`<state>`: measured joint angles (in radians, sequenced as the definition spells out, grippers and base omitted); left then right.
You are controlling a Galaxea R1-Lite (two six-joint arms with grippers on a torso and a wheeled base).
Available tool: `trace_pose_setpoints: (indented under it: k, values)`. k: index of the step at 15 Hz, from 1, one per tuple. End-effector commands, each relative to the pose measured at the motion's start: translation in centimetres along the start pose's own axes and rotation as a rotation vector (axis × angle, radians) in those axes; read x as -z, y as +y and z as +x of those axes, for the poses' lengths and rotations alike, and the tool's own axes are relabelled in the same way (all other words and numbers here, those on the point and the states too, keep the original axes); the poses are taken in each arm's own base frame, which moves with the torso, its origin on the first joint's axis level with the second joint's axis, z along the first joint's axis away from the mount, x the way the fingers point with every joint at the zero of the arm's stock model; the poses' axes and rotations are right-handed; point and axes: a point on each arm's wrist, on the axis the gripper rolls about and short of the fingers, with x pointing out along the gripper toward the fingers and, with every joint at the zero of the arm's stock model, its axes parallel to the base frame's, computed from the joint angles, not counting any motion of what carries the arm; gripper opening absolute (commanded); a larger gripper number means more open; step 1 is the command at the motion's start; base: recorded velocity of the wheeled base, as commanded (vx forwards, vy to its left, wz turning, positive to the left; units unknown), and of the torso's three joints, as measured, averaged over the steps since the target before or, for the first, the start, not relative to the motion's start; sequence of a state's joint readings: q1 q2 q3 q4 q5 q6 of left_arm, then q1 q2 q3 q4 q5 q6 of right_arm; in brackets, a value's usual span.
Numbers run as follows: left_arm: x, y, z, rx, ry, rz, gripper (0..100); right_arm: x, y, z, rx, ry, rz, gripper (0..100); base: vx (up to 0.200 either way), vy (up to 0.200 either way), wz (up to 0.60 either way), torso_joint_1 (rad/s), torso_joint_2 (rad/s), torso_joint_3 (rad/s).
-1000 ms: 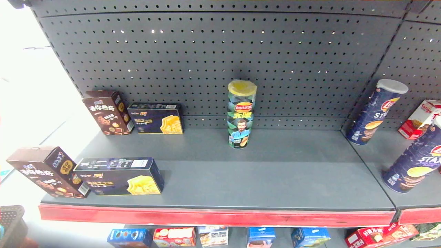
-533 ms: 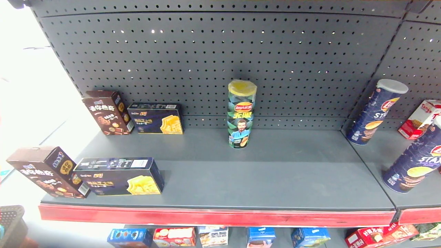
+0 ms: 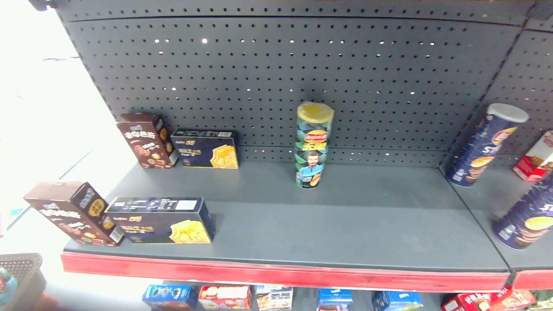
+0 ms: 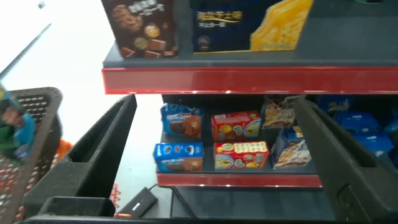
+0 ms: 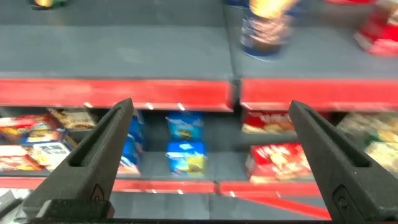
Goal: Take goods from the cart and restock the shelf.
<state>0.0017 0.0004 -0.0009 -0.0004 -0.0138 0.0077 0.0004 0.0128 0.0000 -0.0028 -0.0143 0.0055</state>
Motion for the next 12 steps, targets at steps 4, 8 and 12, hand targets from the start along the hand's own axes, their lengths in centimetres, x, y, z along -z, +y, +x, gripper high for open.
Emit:
trace_pose_setpoints:
  k: [4,8,12]
  values:
    - [-0.01,0.00,-0.01,0.000,-0.001,0.000,100,0.00,0.00,0.00,0.000,-0.001,-0.001,100,0.000,0.000,0.60,0.010,0.00,-0.001]
    - [-0.01,0.00,-0.01,0.000,-0.001,0.000,100,0.00,0.00,0.00,0.000,-0.001,-0.001,100,0.000,0.000,0.60,0.001,0.00,0.001]
    - [0.03,0.00,0.00,0.000,0.001,0.000,100,-0.02,0.00,0.01,0.003,-0.001,0.001,100,0.000,0.000,0.00,0.000,0.00,0.000]
